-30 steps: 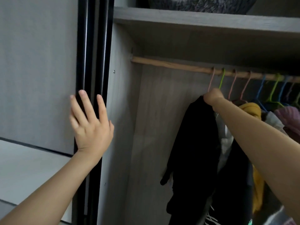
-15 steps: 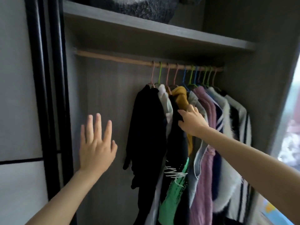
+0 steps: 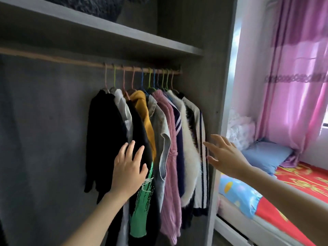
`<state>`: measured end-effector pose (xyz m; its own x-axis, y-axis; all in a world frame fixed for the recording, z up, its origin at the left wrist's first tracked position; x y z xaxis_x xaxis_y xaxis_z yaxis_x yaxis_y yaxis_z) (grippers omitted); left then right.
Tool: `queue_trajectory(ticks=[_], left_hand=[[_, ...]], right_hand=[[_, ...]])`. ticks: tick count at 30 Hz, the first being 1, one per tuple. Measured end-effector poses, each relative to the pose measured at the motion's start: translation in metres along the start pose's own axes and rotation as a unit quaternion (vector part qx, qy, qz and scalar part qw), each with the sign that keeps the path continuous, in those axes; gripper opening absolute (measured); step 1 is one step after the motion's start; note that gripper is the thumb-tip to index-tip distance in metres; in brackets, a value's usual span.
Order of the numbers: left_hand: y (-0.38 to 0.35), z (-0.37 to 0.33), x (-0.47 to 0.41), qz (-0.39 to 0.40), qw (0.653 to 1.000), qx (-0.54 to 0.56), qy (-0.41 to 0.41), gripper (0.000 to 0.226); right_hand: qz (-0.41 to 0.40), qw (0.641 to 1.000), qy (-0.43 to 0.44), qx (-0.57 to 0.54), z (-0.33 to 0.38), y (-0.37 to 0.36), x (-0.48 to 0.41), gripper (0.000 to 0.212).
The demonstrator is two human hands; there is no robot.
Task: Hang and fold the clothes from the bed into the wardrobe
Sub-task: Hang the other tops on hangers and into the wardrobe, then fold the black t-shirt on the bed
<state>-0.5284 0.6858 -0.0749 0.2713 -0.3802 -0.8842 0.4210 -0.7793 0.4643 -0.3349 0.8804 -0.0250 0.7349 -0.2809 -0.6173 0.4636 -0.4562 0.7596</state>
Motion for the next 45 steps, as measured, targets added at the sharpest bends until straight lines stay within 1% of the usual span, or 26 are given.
queue_trajectory(ticks=[1, 3, 5, 8, 9, 11, 12, 13, 15, 16, 19, 22, 24, 26, 28, 30, 33, 34, 35, 36, 37, 38, 40, 42, 44, 45], left_hand=[[-0.004, -0.009, 0.0, 0.01, 1.0, 0.011, -0.001, 0.051], [-0.017, -0.036, 0.001, 0.028, 0.999, 0.038, -0.007, 0.05], [-0.03, -0.065, 0.004, 0.04, 0.996, 0.072, -0.021, 0.051], [-0.054, -0.106, 0.011, 0.053, 0.99, 0.125, -0.029, 0.051], [-0.066, -0.134, 0.015, 0.055, 0.987, 0.145, -0.036, 0.051], [-0.087, -0.17, 0.025, 0.074, 0.981, 0.174, -0.042, 0.051], [-0.1, -0.212, 0.033, 0.086, 0.972, 0.212, -0.049, 0.05], [-0.108, -0.235, 0.041, 0.094, 0.966, 0.235, -0.047, 0.048], [-0.127, -0.297, 0.061, 0.105, 0.949, 0.292, -0.051, 0.045], [-0.135, -0.32, 0.071, 0.103, 0.946, 0.304, -0.053, 0.046], [-0.163, -0.411, 0.108, 0.174, 0.921, 0.338, -0.082, 0.05], [-0.18, -0.487, 0.139, 0.242, 0.893, 0.362, -0.115, 0.053], [-0.184, -0.533, 0.158, 0.291, 0.868, 0.377, -0.141, 0.052], [-0.184, -0.579, 0.177, 0.32, 0.849, 0.393, -0.152, 0.046], [-0.183, -0.614, 0.195, 0.378, 0.824, 0.394, -0.149, 0.051], [-0.183, -0.643, 0.209, 0.409, 0.803, 0.394, -0.18, 0.056], [-0.19, -0.691, 0.224, 0.433, 0.774, 0.415, -0.206, 0.056], [-0.193, -0.703, 0.227, 0.442, 0.767, 0.413, -0.213, 0.056], [-0.199, -0.72, 0.232, 0.448, 0.759, 0.417, -0.222, 0.056], [-0.201, -0.727, 0.234, 0.455, 0.755, 0.416, -0.224, 0.056], [-0.208, -0.74, 0.238, 0.466, 0.746, 0.419, -0.228, 0.055], [-0.218, -0.756, 0.242, 0.479, 0.735, 0.416, -0.238, 0.054], [-0.23, -0.783, 0.248, 0.496, 0.716, 0.416, -0.26, 0.053], [-0.237, -0.813, 0.255, 0.502, 0.695, 0.429, -0.285, 0.053], [-0.241, -0.851, 0.26, 0.502, 0.663, 0.455, -0.319, 0.052], [-0.239, -0.875, 0.264, 0.497, 0.642, 0.471, -0.346, 0.052]], right_hand=[[-0.017, 1.0, 0.004, 0.007, -0.011, -0.002, 0.009, 0.049], [-0.004, 0.999, -0.018, 0.034, -0.043, -0.006, 0.034, 0.052], [0.03, 0.997, -0.055, 0.043, -0.075, -0.018, 0.063, 0.057], [0.041, 0.996, -0.076, 0.038, -0.114, -0.023, 0.109, 0.049], [0.062, 0.992, -0.103, 0.038, -0.136, -0.024, 0.135, 0.048], [0.058, 0.988, -0.138, 0.033, -0.163, -0.022, 0.172, 0.049], [0.071, 0.982, -0.171, 0.046, -0.192, -0.015, 0.207, 0.052], [0.064, 0.975, -0.208, 0.038, -0.209, -0.014, 0.232, 0.054], [0.074, 0.955, -0.284, 0.049, -0.254, -0.005, 0.295, 0.054], [0.092, 0.941, -0.324, 0.033, -0.269, -0.005, 0.323, 0.054], [0.098, 0.909, -0.403, 0.053, -0.317, 0.01, 0.411, 0.051], [0.1, 0.868, -0.478, 0.084, -0.342, 0.025, 0.482, 0.04], [0.074, 0.856, -0.502, 0.099, -0.351, 0.035, 0.522, 0.028], [0.057, 0.837, -0.532, 0.114, -0.356, 0.046, 0.56, 0.026], [0.058, 0.826, -0.549, 0.116, -0.355, 0.053, 0.583, 0.044], [0.073, 0.813, -0.569, 0.102, -0.355, 0.053, 0.603, 0.067], [0.076, 0.785, -0.607, 0.101, -0.366, 0.045, 0.637, 0.076], [0.072, 0.778, -0.615, 0.108, -0.369, 0.043, 0.643, 0.075], [0.07, 0.768, -0.625, 0.121, -0.375, 0.043, 0.649, 0.068], [0.071, 0.759, -0.635, 0.127, -0.376, 0.042, 0.653, 0.052], [0.071, 0.748, -0.644, 0.141, -0.383, 0.037, 0.662, 0.03], [0.071, 0.738, -0.655, 0.146, -0.392, 0.028, 0.672, 0.013], [0.071, 0.729, -0.662, 0.158, -0.402, 0.016, 0.686, 0.017], [0.084, 0.706, -0.682, 0.173, -0.405, 0.015, 0.697, 0.02], [0.091, 0.675, -0.701, 0.213, -0.405, 0.023, 0.707, 0.023], [0.083, 0.642, -0.723, 0.242, -0.402, 0.032, 0.713, 0.023]])
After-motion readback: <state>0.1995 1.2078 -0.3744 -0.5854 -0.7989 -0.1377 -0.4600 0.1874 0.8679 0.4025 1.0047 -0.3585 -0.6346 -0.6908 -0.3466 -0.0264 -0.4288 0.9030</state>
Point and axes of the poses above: each hand's wrist, its own x-axis away from the middle knuckle, its own y-axis out of the back of the hand, z = x × y, the point moved 4 cm from there along -x, towards the middle knuckle, and after that the axes turned 9 degrees about -z, right-handed, at the moved point
